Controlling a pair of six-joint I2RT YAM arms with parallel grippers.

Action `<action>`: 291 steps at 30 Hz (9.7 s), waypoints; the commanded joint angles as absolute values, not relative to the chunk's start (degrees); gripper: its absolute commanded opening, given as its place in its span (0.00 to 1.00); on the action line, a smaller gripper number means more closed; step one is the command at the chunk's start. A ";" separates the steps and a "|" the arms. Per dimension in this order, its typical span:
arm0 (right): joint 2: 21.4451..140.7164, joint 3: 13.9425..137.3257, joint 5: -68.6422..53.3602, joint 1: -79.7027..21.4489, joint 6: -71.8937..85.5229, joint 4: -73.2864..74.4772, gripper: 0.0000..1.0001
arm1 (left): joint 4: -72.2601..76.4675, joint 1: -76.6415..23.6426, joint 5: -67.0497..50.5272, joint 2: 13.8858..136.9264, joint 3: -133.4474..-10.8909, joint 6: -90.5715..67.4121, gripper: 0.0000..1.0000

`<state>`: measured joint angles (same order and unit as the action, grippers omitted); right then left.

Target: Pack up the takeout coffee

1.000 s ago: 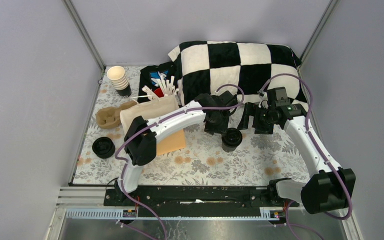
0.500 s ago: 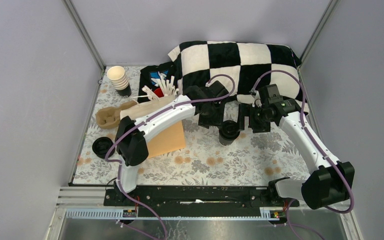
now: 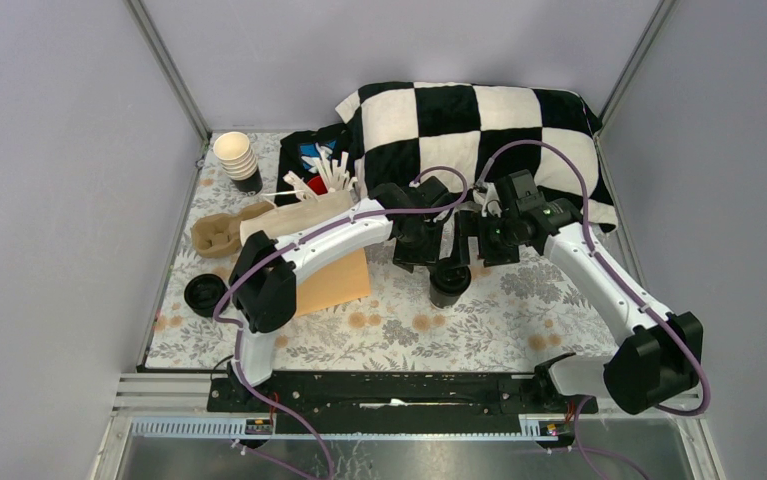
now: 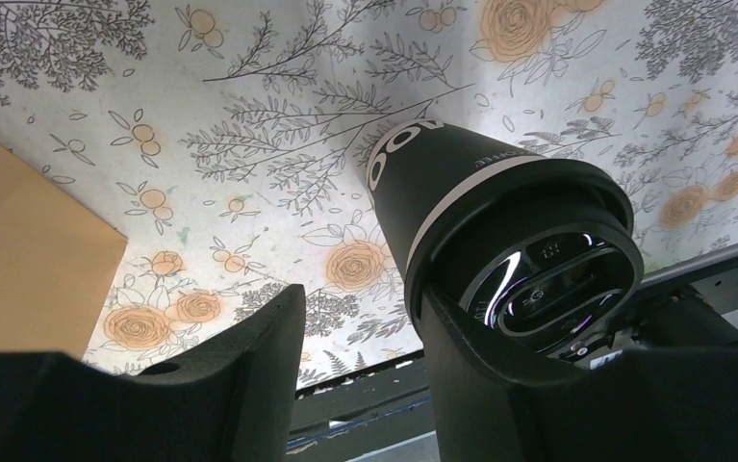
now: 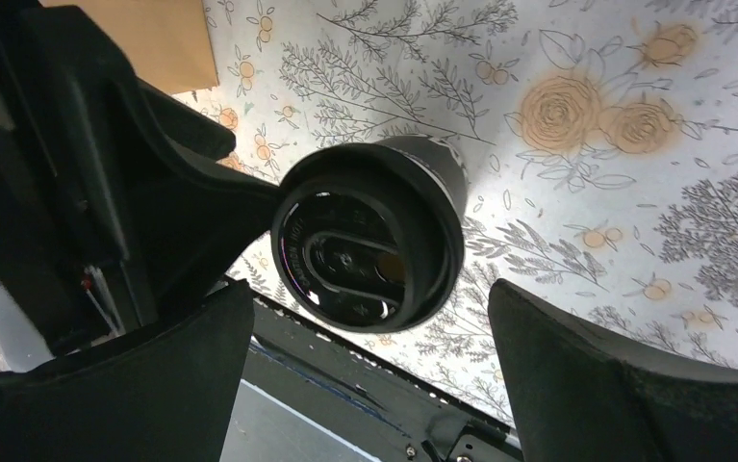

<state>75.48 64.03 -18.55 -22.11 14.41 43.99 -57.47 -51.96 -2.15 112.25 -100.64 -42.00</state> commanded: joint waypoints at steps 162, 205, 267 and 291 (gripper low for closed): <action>61.85 83.60 -1.32 -41.26 -4.13 47.26 0.54 | -63.40 -15.91 14.23 66.85 -81.24 -31.07 0.13; 65.43 107.75 -18.59 -41.30 -18.82 61.83 0.42 | -3.10 -34.62 -6.05 73.30 -64.02 -26.57 0.00; 74.84 75.63 39.51 -75.38 -27.68 48.53 0.39 | -17.71 -39.55 -8.21 64.20 -58.47 -28.74 0.06; 68.63 69.78 25.68 -72.42 -34.99 44.11 0.38 | -36.42 -39.55 -5.22 72.78 -74.38 -29.17 0.05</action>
<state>66.61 70.35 26.24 -72.73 -31.33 44.93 -35.68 -39.38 -4.99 72.27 -71.09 -29.78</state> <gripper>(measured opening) 0.762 0.046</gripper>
